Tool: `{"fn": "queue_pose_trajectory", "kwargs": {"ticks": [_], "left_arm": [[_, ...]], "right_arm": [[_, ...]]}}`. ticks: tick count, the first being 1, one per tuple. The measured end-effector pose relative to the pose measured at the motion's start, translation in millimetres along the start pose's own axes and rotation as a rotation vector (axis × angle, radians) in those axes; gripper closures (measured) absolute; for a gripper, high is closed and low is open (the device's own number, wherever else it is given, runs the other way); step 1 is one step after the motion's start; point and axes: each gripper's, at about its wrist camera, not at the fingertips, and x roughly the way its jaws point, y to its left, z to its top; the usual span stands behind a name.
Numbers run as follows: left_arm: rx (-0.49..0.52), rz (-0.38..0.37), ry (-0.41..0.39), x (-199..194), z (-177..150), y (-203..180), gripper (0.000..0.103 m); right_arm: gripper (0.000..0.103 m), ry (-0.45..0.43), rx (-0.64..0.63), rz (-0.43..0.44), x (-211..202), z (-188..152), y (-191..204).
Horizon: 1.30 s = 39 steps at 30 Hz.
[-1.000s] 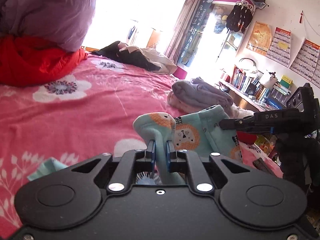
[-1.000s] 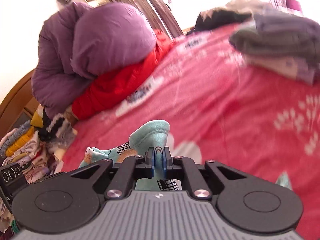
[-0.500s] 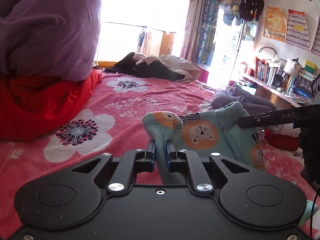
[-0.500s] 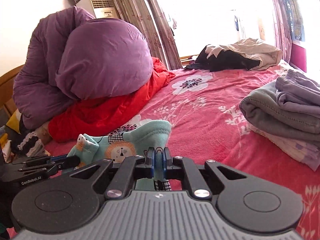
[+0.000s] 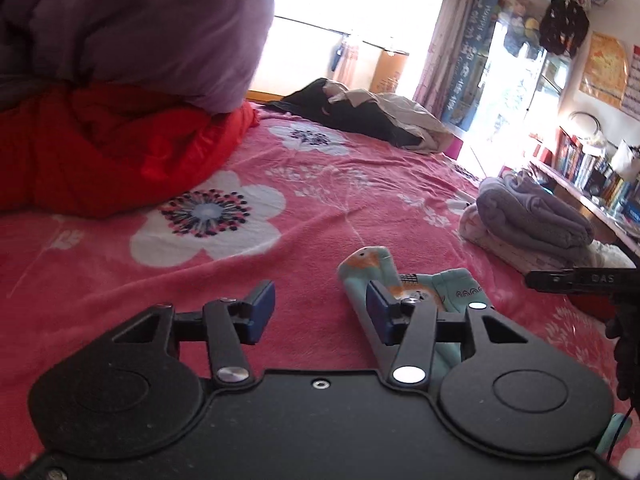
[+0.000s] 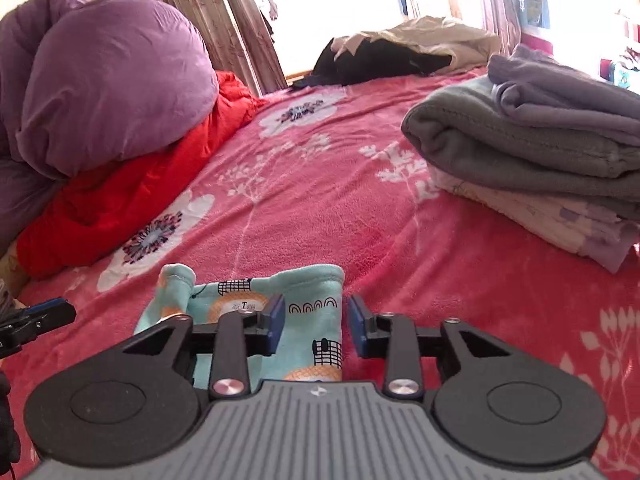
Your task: Fold clothes
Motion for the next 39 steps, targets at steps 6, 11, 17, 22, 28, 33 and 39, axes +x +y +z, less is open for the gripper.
{"fn": "queue_pose_trajectory", "kwargs": {"ticks": [6,11,17,22,28,33,39], "left_arm": [[-0.261,0.096,0.046,-63.5,-61.6,44.9,0.049],[-0.536,0.138,0.094,-80.5,-114.2,66.1,0.049],[-0.646,0.1,0.043,-74.8,-120.4,72.6,0.048],[-0.5,0.083,0.05,-60.1,-118.0,58.4,0.074],[-0.283,0.17,-0.083,-84.8,-100.3,41.7,0.099],[-0.191,0.308,-0.264,-141.9,-78.4,50.6,0.1],[-0.163,0.502,-0.31,-176.3,-81.4,62.6,0.098]], "right_arm": [[0.048,-0.096,0.109,0.08,-80.7,-50.3,-30.2],[0.046,-0.155,0.375,0.09,-131.3,-130.8,-92.4],[0.043,-0.154,0.699,0.189,-135.2,-192.3,-143.5],[0.037,-0.169,0.654,0.215,-117.7,-188.9,-136.8],[0.037,-0.167,0.672,0.25,-108.1,-191.3,-138.5],[0.037,-0.185,0.733,0.286,-107.6,-196.0,-147.2],[0.037,-0.187,0.73,0.289,-109.1,-198.5,-148.2]]}}
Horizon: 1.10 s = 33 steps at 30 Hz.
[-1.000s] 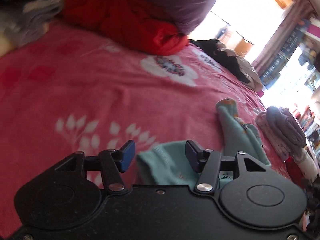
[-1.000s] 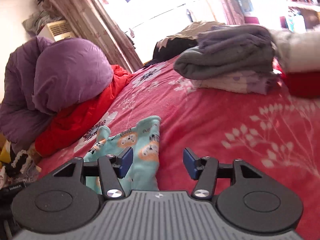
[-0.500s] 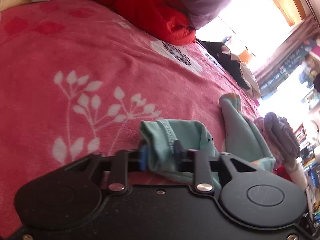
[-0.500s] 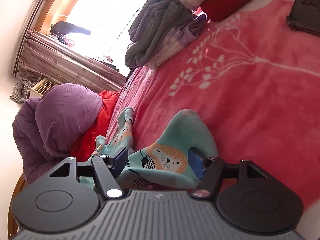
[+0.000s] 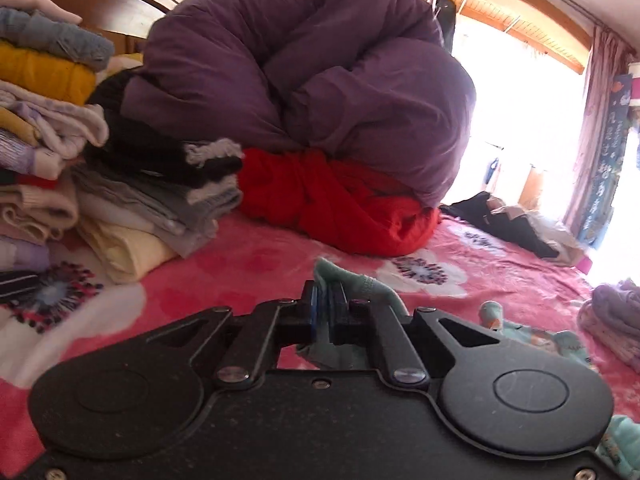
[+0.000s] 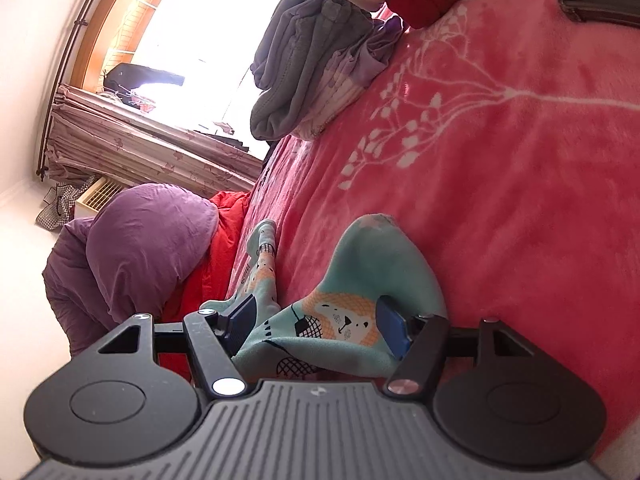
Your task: Fold clothes
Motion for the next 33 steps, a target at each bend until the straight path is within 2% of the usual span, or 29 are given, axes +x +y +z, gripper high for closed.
{"fn": "queue_pose_trajectory", "kwargs": {"ticks": [1,2,4,6,8,11,15,19,22,24,26,27,29,31,32,33], "left_arm": [[0.009,0.04,0.005,-1.9,-0.2,1.1,0.091],[-0.006,0.056,0.008,-6.0,-0.4,3.5,0.075],[-0.088,0.039,0.006,-16.2,-1.4,10.4,0.055],[-0.202,-0.028,0.051,-19.4,-4.1,19.2,0.052],[-0.311,-0.094,0.126,-15.3,-11.3,25.1,0.052],[-0.472,-0.155,0.248,5.3,-28.5,32.2,0.052],[-0.63,-0.174,0.337,39.3,-49.5,42.0,0.051],[-0.746,-0.195,0.361,71.8,-58.4,50.9,0.051],[-0.762,-0.217,0.371,92.3,-61.0,52.3,0.053],[-0.714,-0.209,0.375,103.3,-61.8,48.5,0.069],[-0.605,-0.205,0.372,106.5,-58.0,39.2,0.089],[-0.554,-0.22,0.355,104.2,-53.7,34.2,0.091],[-0.463,-0.26,0.288,93.7,-41.7,26.0,0.096],[-0.399,-0.297,0.172,74.3,-26.0,24.0,0.097],[-0.402,-0.32,0.119,65.3,-20.1,28.3,0.097],[-0.417,-0.328,0.098,60.1,-17.2,34.0,0.097]], "right_arm": [[0.037,0.0,-0.002,0.0,-0.6,-0.5,0.1],[0.037,-0.001,-0.003,0.0,-1.3,-0.9,0.1],[0.037,-0.004,0.0,0.0,-3.2,-2.0,-0.1],[0.037,-0.007,0.004,0.001,-5.2,-3.0,-0.5],[0.037,-0.01,0.009,0.001,-7.5,-3.9,-0.8],[0.037,-0.012,0.013,0.002,-10.1,-5.2,-1.3],[0.037,-0.014,0.017,0.006,-11.0,-5.7,-1.4],[0.037,-0.018,0.034,0.017,-11.0,-5.0,-4.3],[0.036,-0.021,0.053,0.028,-10.4,-4.2,-7.9],[0.036,-0.02,0.06,0.03,-8.9,-3.6,-9.5],[0.036,-0.019,0.058,0.029,-7.0,-3.3,-9.9],[0.036,-0.018,0.055,0.028,-6.4,-3.4,-9.9],[0.036,-0.018,0.049,0.028,-5.0,-3.6,-9.7],[0.036,-0.018,0.045,0.029,-3.8,-3.8,-9.4],[0.036,-0.018,0.044,0.029,-3.6,-3.9,-9.2],[0.036,-0.018,0.044,0.029,-3.4,-4.0,-9.0]]}}
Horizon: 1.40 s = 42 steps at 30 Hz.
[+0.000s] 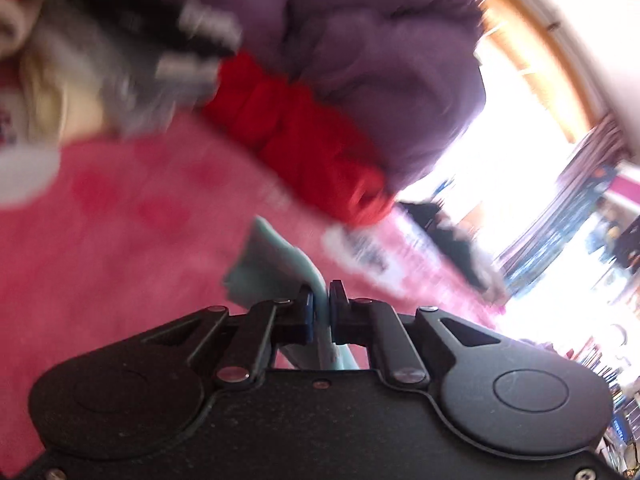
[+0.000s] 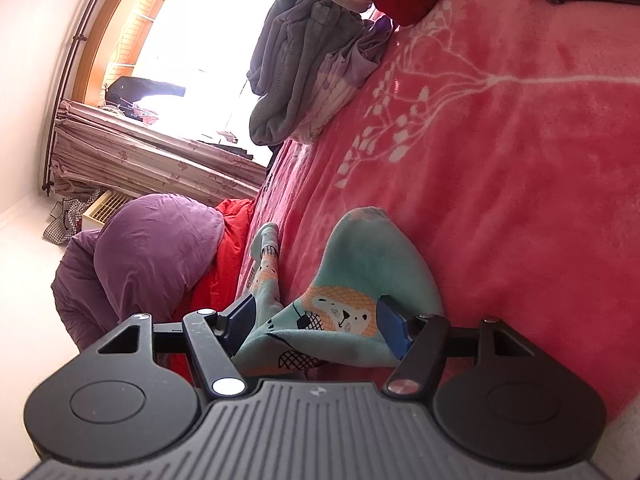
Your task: Fold clothes
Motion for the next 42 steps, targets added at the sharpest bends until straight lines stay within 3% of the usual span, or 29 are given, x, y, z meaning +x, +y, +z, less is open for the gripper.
{"fn": "queue_pose_trajectory", "kwargs": {"ticks": [1,3,6,7,9,10,11,12,13,15,17,19,20,22,24,25,27,30,40,42], "left_arm": [[-0.007,0.025,0.015,-2.7,2.1,4.0,0.097],[-0.002,0.162,0.116,2.6,-1.8,16.2,0.097],[-0.103,0.299,0.227,6.4,-15.2,44.0,0.097],[-0.146,0.314,0.233,5.5,-17.2,50.0,0.095],[-0.193,0.306,0.223,4.7,-17.3,53.4,0.078],[-0.213,0.291,0.218,4.8,-18.9,54.5,0.06],[-0.236,0.276,0.212,6.6,-21.0,56.7,0.053],[-0.241,0.275,0.207,10.7,-21.9,58.0,0.053],[-0.206,0.276,0.207,16.5,-22.6,55.3,0.056],[-0.014,0.288,0.197,29.3,-18.5,32.9,0.089],[0.279,0.221,0.065,19.2,-13.8,-8.5,0.09],[0.448,0.14,-0.07,5.5,-14.7,-33.5,0.088],[0.449,0.163,-0.067,7.8,-15.2,-32.5,0.079],[0.4,0.299,0.038,23.5,-19.7,-15.3,0.067],[0.392,0.42,0.113,30.7,-23.3,-7.7,0.067],[0.372,0.436,0.12,28.6,-22.9,-6.6,0.064],[0.274,0.39,0.128,17.9,-21.3,-1.8,0.052],[0.156,0.347,0.181,14.4,-22.9,2.3,0.051],[0.18,0.32,0.223,10.9,-54.2,-23.5,0.051],[0.186,0.312,0.234,12.7,-57.7,-24.5,0.051]], "right_arm": [[0.036,0.0,-0.001,0.0,0.2,0.1,0.0],[0.036,0.002,-0.001,0.002,0.6,0.4,-0.1],[0.036,0.004,0.0,0.003,1.7,0.9,-0.7],[0.036,0.005,0.0,0.004,2.2,1.0,-0.7],[0.036,0.005,0.0,0.004,2.2,1.0,-0.7],[0.036,0.005,0.001,0.005,1.9,1.1,-0.7],[0.036,0.006,0.002,0.007,1.5,1.2,-0.9],[0.036,0.007,0.004,0.009,1.1,1.4,-1.1],[0.036,0.007,0.006,0.01,0.8,1.5,-1.4],[0.036,0.007,0.008,0.011,0.6,1.4,-1.4],[0.036,0.008,0.006,0.01,0.8,0.9,-0.5],[0.036,0.009,0.004,0.01,0.2,0.5,-0.2],[0.036,0.009,0.005,0.011,0.0,0.3,-0.3],[0.036,0.008,0.007,0.011,-0.5,0.1,-0.6],[0.036,0.01,0.004,0.009,-0.1,0.1,-0.6],[0.036,0.01,0.003,0.009,0.2,0.0,-0.5],[0.036,0.01,0.002,0.008,0.0,-0.2,0.0],[0.036,0.01,0.003,0.008,-0.3,0.4,0.2],[0.036,-0.022,0.034,0.025,-5.5,2.8,-1.7],[0.041,-0.027,0.043,0.025,-4.8,3.9,-3.4]]}}
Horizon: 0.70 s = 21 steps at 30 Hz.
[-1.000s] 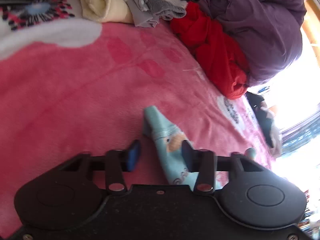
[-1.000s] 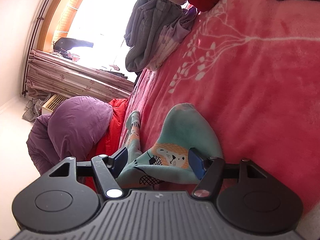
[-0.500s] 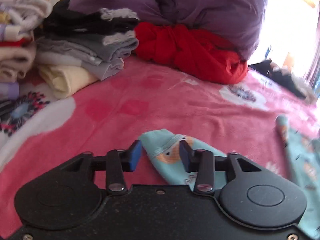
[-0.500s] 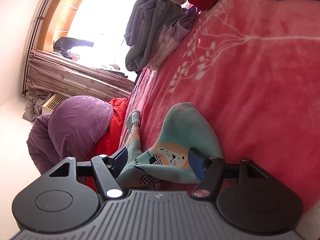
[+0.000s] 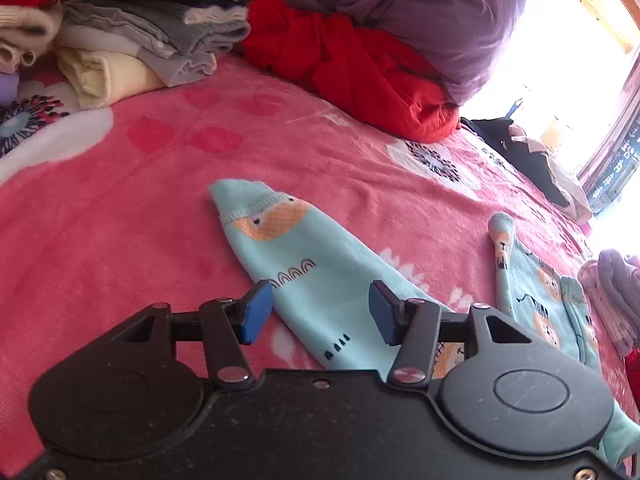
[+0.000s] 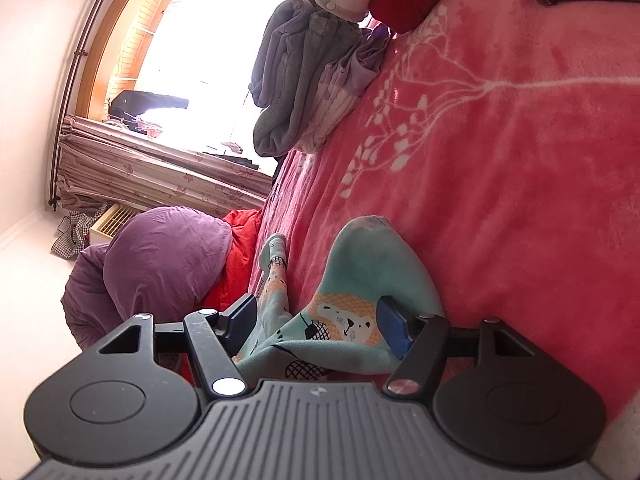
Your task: Fold clothes
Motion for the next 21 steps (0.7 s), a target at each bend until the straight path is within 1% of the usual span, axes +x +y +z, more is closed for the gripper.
{"fn": "queue_pose_trajectory", "kwargs": {"ticks": [1,2,4,6,7,8,10,11,12,13,14,15,17,18,19,20,21], "left_arm": [[0.003,-0.001,0.001,0.2,-1.3,-1.1,0.051],[0.007,-0.001,0.0,0.6,-2.2,-2.0,0.051],[0.008,-0.005,0.001,1.6,-3.2,-2.6,0.051],[0.0,-0.009,0.002,2.6,-3.1,-2.0,0.051],[-0.004,-0.012,0.003,3.1,-3.0,-1.7,0.051],[-0.007,-0.014,0.004,3.7,-2.9,-1.7,0.051],[-0.01,-0.019,0.008,4.9,-2.9,-2.5,0.051],[-0.007,-0.023,0.01,5.2,-3.0,-3.6,0.051],[-0.004,-0.027,0.011,5.2,-3.2,-4.5,0.051],[-0.002,-0.031,0.012,4.9,-3.4,-5.2,0.05],[-0.002,-0.034,0.012,4.5,-3.5,-5.9,0.051],[-0.001,-0.037,0.013,4.1,-3.6,-6.3,0.051],[-0.001,-0.039,0.014,3.6,-3.8,-6.7,0.051],[-0.003,-0.039,0.014,3.6,-3.7,-6.7,0.051],[-0.005,-0.04,0.014,3.8,-3.5,-6.6,0.051],[-0.007,-0.04,0.015,4.0,-3.6,-6.7,0.051],[-0.007,-0.04,0.016,4.0,-3.8,-6.7,0.051]], "right_arm": [[0.047,0.0,0.002,-0.006,1.0,0.5,-0.9],[0.05,0.002,0.006,-0.012,2.1,1.0,-2.2],[0.064,0.001,0.012,-0.04,1.8,1.1,-3.2],[0.065,-0.021,-0.014,-0.063,-7.9,1.6,4.2],[0.064,-0.049,-0.053,-0.082,-16.2,2.4,11.8],[0.062,-0.086,-0.098,-0.111,-25.4,3.4,20.3],[0.027,-0.156,-0.164,-0.159,-42.4,5.7,33.2],[0.024,-0.165,-0.156,-0.181,-46.3,7.1,32.0],[0.024,-0.158,-0.14,-0.211,-47.9,8.2,28.6],[0.024,-0.136,-0.113,-0.237,-46.7,8.6,23.2],[0.024,-0.093,-0.068,-0.249,-42.1,8.0,14.8],[0.027,-0.062,-0.036,-0.247,-37.6,6.1,8.6],[0.033,-0.036,-0.06,-0.243,-28.6,0.9,9.7],[0.046,-0.025,-0.08,-0.242,-24.0,-1.7,11.4],[0.069,-0.008,-0.089,-0.239,-18.2,-4.7,10.7],[0.082,0.012,-0.089,-0.233,-11.5,-8.0,8.0],[0.094,0.023,-0.107,-0.242,-6.6,-10.9,7.9]]}}
